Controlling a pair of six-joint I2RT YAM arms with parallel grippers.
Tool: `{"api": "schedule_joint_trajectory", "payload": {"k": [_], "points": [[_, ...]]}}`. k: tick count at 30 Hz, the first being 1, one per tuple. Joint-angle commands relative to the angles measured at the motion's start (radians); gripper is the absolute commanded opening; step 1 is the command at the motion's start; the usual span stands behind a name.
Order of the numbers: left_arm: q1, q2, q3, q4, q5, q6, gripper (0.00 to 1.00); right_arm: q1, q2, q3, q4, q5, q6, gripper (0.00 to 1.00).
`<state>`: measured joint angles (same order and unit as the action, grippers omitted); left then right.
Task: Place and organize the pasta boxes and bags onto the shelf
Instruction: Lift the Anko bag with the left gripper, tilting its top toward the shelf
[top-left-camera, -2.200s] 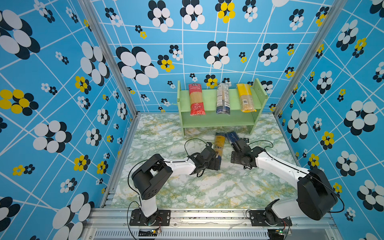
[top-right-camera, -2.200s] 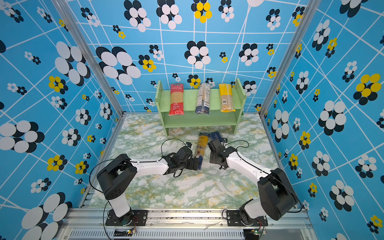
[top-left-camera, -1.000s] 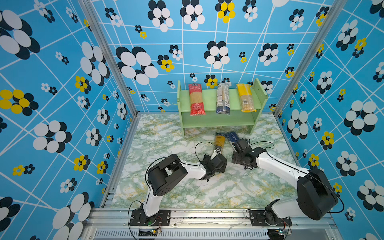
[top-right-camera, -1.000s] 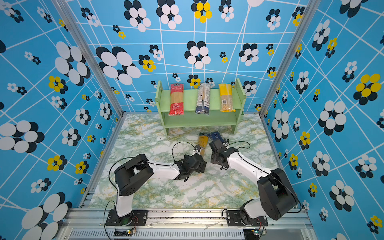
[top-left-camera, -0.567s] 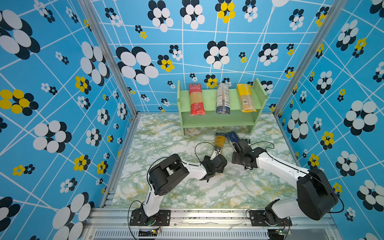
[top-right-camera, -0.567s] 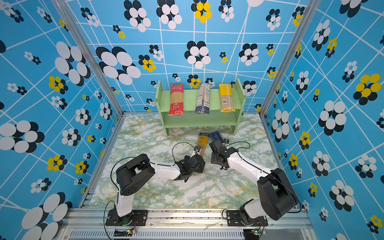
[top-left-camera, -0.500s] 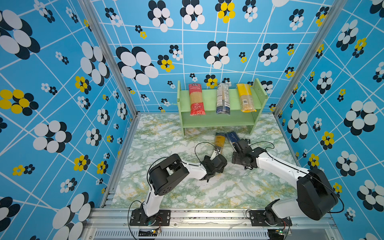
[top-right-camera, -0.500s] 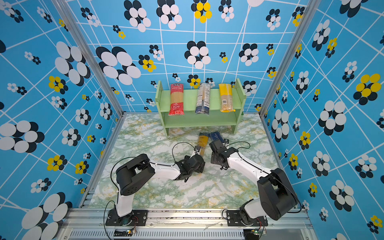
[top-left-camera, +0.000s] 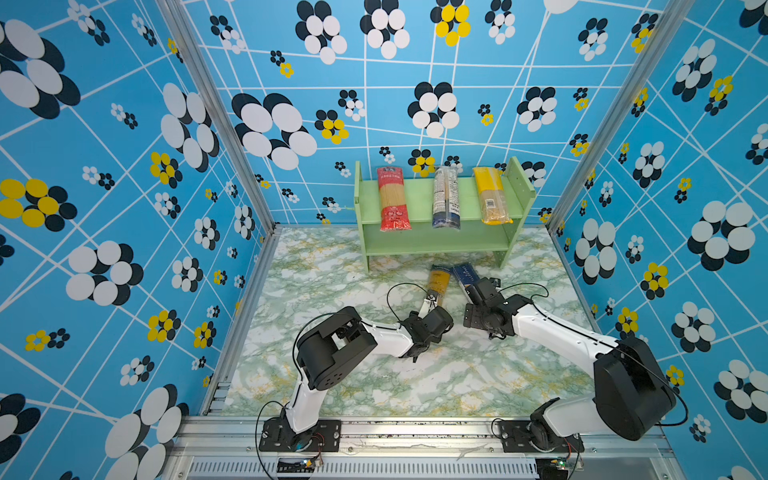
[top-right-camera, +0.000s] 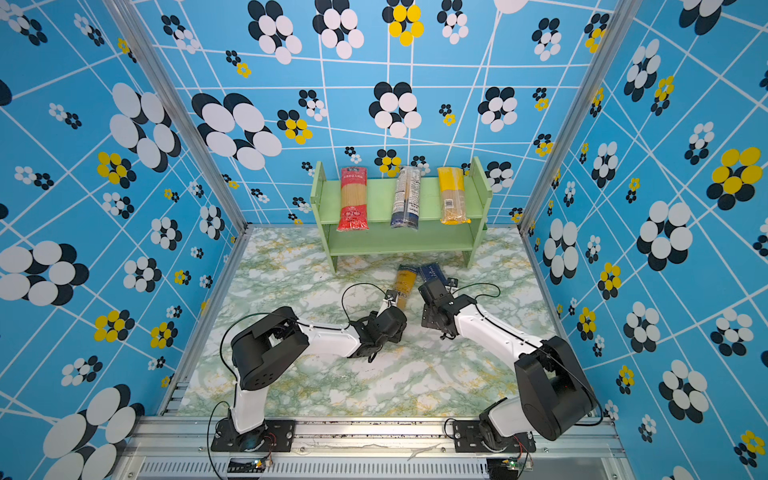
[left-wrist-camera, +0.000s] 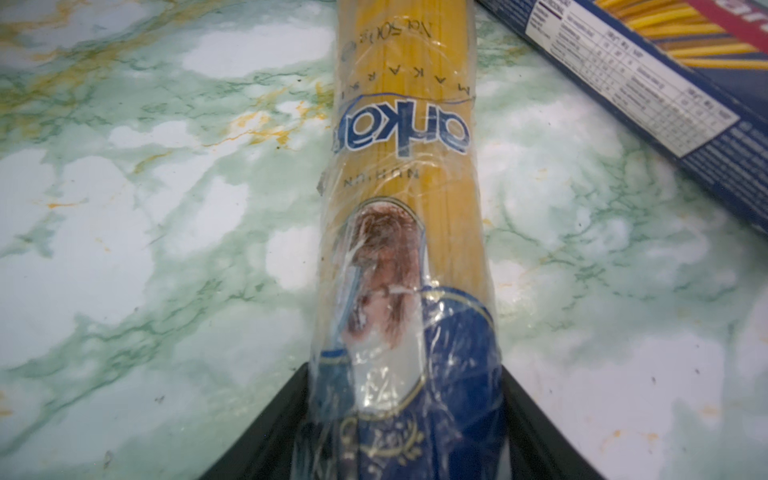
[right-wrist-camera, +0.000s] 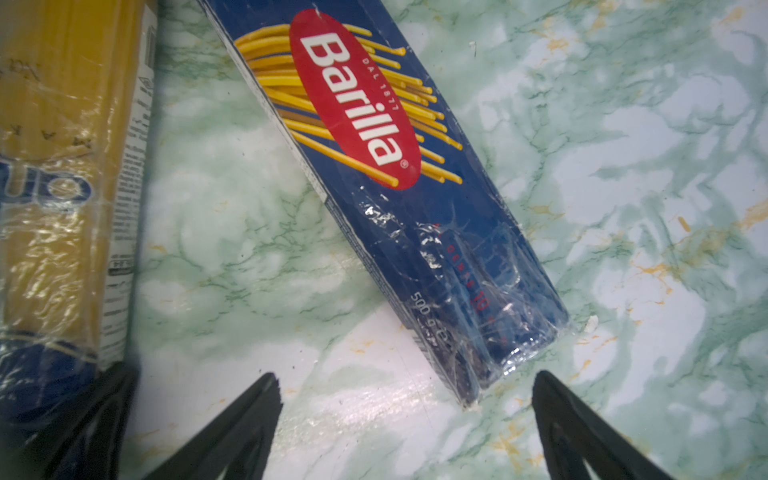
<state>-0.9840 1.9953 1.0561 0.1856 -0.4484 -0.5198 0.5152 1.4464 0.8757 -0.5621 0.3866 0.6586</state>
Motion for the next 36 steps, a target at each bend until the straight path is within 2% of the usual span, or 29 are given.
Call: {"api": "schedule_joint_trajectory", "payload": {"k": [1, 6, 7, 9, 14, 23, 30, 36], "points": [[0.021, 0.027, -0.010, -0.097, 0.049, -0.045, 0.57, -0.006, -0.006, -0.017, 0.009, 0.005, 0.001, 0.97], [0.030, 0.023, -0.021, -0.079, 0.077, -0.056, 0.42, -0.006, -0.009, -0.018, 0.005, 0.009, -0.002, 0.97], [0.033, 0.020, -0.029, -0.070, 0.084, -0.058, 0.32, -0.006, -0.009, -0.017, 0.004, 0.009, -0.003, 0.97], [0.043, 0.012, -0.053, -0.032, 0.112, -0.069, 0.00, -0.007, -0.010, -0.015, 0.001, 0.010, -0.005, 0.97], [0.072, -0.032, -0.131, 0.049, 0.138, -0.123, 0.00, -0.006, -0.009, -0.015, -0.003, 0.017, -0.010, 0.97], [0.086, -0.066, -0.150, 0.028, 0.146, -0.147, 0.00, -0.007, -0.001, -0.006, -0.008, 0.010, -0.013, 0.97], [0.104, -0.201, -0.216, 0.039, 0.154, -0.198, 0.00, -0.007, 0.006, -0.003, -0.010, 0.013, -0.016, 0.97], [0.098, -0.334, -0.227, -0.052, 0.056, -0.231, 0.00, -0.007, 0.024, 0.005, -0.006, 0.009, -0.020, 0.97]]}}
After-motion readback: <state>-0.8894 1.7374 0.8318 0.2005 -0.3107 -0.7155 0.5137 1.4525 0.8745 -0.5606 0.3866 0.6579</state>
